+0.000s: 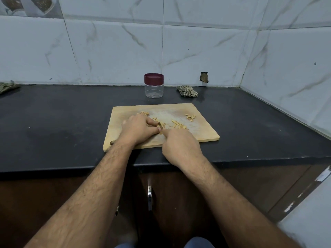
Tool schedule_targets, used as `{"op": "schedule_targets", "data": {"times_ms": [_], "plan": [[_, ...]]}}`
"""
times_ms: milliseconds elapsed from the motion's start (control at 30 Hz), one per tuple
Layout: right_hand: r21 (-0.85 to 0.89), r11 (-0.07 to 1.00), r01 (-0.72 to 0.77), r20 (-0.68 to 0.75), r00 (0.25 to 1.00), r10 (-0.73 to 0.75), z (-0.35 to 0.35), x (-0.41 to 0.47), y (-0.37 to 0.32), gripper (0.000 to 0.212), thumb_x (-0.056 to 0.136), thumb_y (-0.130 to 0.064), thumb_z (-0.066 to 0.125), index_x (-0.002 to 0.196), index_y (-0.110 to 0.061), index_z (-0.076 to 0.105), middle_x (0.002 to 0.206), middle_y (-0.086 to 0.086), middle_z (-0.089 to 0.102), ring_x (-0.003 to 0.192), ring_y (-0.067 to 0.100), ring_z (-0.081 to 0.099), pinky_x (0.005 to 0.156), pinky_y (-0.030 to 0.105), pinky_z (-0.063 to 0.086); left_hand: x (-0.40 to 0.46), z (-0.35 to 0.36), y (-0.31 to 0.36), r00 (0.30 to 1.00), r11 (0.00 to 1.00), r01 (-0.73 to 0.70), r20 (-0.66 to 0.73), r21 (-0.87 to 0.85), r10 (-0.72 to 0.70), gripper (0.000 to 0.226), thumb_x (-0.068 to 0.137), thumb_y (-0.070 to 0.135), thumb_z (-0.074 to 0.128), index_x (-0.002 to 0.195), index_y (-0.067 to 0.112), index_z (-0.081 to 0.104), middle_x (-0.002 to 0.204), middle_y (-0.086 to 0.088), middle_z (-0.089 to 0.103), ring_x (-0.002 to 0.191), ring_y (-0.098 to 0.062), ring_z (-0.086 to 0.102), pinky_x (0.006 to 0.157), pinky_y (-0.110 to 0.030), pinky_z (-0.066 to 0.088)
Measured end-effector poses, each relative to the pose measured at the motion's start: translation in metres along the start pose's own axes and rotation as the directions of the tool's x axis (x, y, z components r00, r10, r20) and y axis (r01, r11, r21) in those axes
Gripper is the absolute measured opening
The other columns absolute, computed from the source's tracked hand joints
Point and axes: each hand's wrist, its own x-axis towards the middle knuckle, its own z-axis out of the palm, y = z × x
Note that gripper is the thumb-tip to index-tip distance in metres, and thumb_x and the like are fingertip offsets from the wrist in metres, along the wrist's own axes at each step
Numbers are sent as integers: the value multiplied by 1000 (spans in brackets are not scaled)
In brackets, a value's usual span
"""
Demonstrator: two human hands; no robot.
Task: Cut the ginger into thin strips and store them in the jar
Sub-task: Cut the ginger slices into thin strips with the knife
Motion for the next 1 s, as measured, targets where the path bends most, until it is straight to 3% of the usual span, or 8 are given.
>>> {"op": "schedule_targets", "data": {"times_ms": [133, 400, 533, 733, 900, 1000], "plan": [[-36, 999, -3, 13, 1000, 4, 4, -17, 6, 40, 95, -14, 46, 132, -26, 52, 95, 2, 51, 90, 21, 48, 69, 33, 40, 0, 0, 0, 1000, 1000, 2, 2, 13, -2, 28, 81, 54, 70, 105, 42, 74, 120, 21, 67, 125, -14, 51, 105, -42, 37], [22, 999, -46, -37, 998, 46, 2, -12, 3, 33, 93, -13, 48, 123, -23, 57, 103, 3, 60, 87, 22, 47, 68, 32, 39, 0, 2, -1, 1000, 1000, 10, -3, -19, -10, 30, 78, 55, 71, 104, 41, 74, 115, 18, 69, 121, -14, 54, 104, -42, 38], [54, 997, -56, -36, 998, 58, 2, -13, 6, 43, 94, -14, 48, 135, -27, 53, 117, 4, 62, 105, 25, 56, 73, 32, 42, 0, 2, -2, 1000, 1000, 4, -3, -31, -4, 29, 77, 55, 71, 103, 41, 73, 108, 18, 70, 114, -13, 57, 101, -43, 41], [89, 995, -41, -28, 999, 43, -2, -5, 3, 53, 94, -15, 48, 144, -32, 47, 129, 4, 61, 118, 26, 54, 86, 34, 48, -2, 0, -1, 1000, 998, -6, -25, -56, 5, 14, 74, 51, 76, 76, 44, 64, 85, 21, 62, 101, -12, 59, 97, -41, 44], [62, 997, -35, -10, 999, 36, -3, 1, 1, 54, 95, -15, 48, 145, -36, 45, 133, 3, 59, 122, 25, 54, 91, 34, 47, -1, 1, -2, 1000, 997, -3, -29, -73, 1, 18, 74, 51, 76, 88, 40, 74, 79, 24, 61, 99, -10, 59, 96, -41, 45], [47, 998, -44, -12, 999, 45, -3, 4, 1, 49, 95, -16, 48, 141, -33, 50, 131, 3, 60, 120, 25, 55, 89, 33, 47, 0, 1, -3, 1000, 996, 5, -25, -90, -8, 20, 74, 51, 77, 90, 40, 75, 89, 22, 68, 104, -10, 59, 98, -41, 44]]}}
